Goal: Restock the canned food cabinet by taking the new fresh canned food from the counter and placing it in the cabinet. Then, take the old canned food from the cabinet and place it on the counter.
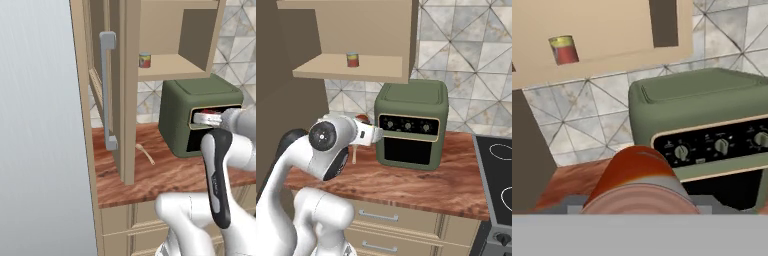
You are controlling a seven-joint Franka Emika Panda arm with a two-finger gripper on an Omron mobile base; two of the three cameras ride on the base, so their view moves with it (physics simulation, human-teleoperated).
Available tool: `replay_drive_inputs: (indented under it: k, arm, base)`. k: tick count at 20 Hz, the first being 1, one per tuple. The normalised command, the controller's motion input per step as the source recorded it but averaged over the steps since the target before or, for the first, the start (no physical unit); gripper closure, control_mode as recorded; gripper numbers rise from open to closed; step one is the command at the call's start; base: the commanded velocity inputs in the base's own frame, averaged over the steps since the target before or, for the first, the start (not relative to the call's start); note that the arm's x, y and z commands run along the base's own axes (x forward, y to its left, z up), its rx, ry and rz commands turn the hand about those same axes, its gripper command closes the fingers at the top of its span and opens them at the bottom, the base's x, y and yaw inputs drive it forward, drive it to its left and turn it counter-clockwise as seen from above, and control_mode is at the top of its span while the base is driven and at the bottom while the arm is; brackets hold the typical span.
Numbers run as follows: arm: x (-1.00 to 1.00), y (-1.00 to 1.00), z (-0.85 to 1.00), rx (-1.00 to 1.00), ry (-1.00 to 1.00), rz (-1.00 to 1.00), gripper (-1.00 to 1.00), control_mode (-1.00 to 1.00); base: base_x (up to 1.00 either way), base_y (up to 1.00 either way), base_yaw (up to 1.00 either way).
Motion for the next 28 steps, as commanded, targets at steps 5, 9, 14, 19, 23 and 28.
replay_drive_inputs:
  k: [5,9,14,19,23,28]
  arm:
    - [0.04,0.01,1.00,-0.11,0.02,0.00,1.00,-1.00]
    - [0.00,0.00,1.00,-0.12,0.24,0.01,1.00,-1.00]
    - [0.17,0.06,0.82,-0.13,0.32,0.04,1.00,-1.00]
    - [0.25,0.02,0.01,0.00,-0.02,0.00,1.00,-1.00]
    - [0.72,0.04,0.00,0.00,0.00,0.00,1.00,-1.00]
    - [0.95,0.14,0.00,0.00,0.00,0.00,1.00,-1.00]
  base:
    - [0.00,0.00,0.00]
    - [0.00,0.00,0.00]
    - [0.00,0.00,0.00]
    - [0.00,0.00,0.00]
    - [0.00,0.00,0.00]
    - [0.00,0.00,0.00]
